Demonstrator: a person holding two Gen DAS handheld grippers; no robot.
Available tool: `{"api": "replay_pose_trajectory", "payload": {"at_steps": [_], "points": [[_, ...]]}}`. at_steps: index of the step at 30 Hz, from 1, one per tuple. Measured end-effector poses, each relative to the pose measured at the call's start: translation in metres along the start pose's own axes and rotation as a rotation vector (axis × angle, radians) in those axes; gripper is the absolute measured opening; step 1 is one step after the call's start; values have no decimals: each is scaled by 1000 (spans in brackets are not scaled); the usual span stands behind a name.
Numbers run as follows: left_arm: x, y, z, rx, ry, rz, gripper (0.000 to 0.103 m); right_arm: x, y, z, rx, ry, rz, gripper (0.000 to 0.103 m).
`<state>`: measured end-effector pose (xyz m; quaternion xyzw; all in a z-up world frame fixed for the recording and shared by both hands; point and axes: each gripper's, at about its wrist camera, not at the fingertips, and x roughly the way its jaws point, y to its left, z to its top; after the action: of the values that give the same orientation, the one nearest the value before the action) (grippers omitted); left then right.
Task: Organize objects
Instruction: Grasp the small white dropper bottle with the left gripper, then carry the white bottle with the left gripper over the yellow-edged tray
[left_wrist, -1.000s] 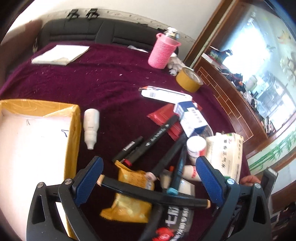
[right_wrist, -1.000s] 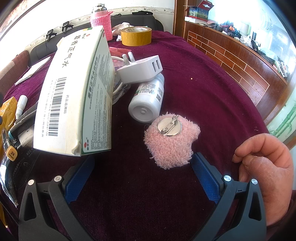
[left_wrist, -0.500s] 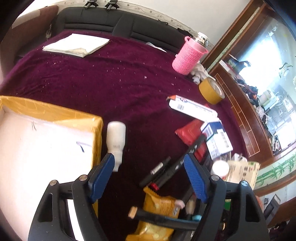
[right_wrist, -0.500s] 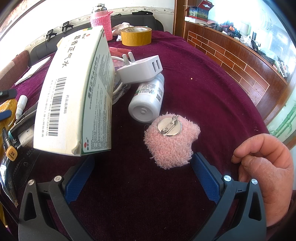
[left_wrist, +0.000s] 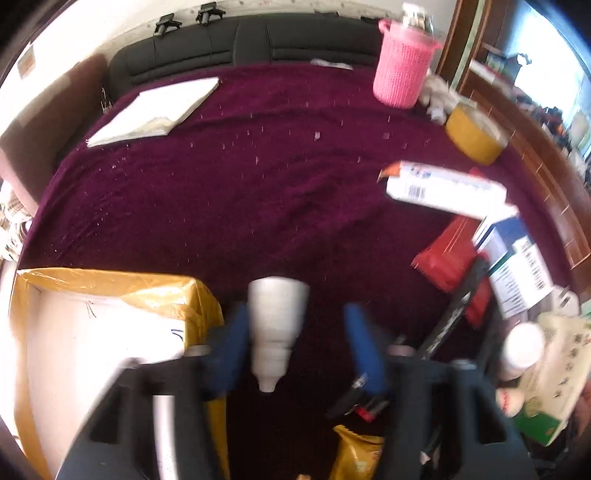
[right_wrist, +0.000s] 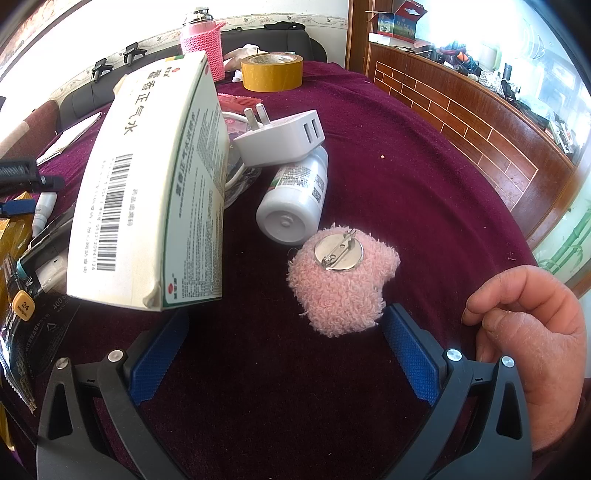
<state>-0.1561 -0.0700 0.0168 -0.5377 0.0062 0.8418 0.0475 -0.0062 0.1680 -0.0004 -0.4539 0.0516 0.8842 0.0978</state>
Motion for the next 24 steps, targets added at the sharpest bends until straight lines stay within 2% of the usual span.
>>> {"api": "replay_pose_trajectory", "payload": {"at_steps": [1,4,11,18,24], "points": [[-1,-1,-2,21,-25,39,22,0,0,0,0,0,0,103],[-6,4,-8,4,-51,3,21,0,0,0,0,0,0,103],[-66,15,-32,-65,-177,-160,21,0,0,0,0,0,0,103],[-147,32,-99,-147,-312,-332,22,0,0,0,0,0,-1,103],[-170,41,-143,-114,-381,-304,22,0,0,0,-1,0,-1,103]]}}
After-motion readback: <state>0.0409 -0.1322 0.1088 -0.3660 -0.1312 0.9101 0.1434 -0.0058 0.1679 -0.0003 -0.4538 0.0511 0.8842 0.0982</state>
